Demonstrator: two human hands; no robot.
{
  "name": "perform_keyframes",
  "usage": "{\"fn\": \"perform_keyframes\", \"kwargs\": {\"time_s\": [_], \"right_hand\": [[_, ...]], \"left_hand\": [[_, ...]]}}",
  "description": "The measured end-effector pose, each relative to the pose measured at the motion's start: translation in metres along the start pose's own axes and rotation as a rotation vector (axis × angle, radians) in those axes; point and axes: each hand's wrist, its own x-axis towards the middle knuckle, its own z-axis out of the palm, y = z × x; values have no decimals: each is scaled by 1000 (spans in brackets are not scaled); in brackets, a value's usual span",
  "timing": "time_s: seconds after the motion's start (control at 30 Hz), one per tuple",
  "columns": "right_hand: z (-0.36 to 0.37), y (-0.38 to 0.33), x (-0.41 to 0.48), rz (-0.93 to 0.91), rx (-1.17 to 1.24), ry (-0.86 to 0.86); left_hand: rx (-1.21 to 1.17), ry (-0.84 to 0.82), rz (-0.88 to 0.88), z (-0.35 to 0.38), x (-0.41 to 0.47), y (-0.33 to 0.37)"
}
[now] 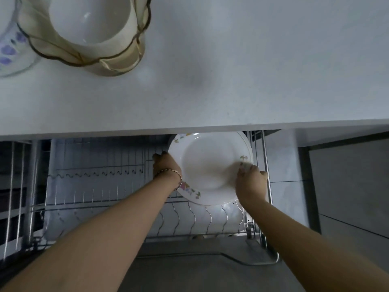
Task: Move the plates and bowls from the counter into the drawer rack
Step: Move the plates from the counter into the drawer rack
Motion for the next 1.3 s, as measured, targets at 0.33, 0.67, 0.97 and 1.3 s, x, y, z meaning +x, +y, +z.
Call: {"fn": "perform_keyframes", "kwargs": {"time_s": [0.33,0.67,0.97,1.3], "right_hand": [[9,10,-15,56,154,-51],[-41,14,-14,-75,-245,-308],[-220,42,-12,-404,-523,-442],[-444,102,38,-494,-502,-171]], "left_hand": [[-421,-130,11,20,-7,-7],[-37,-159,-70,-5,-40,-2],[323,-242,445,-43,-178,112],[-207,-214,449,-18,-321,297]]}}
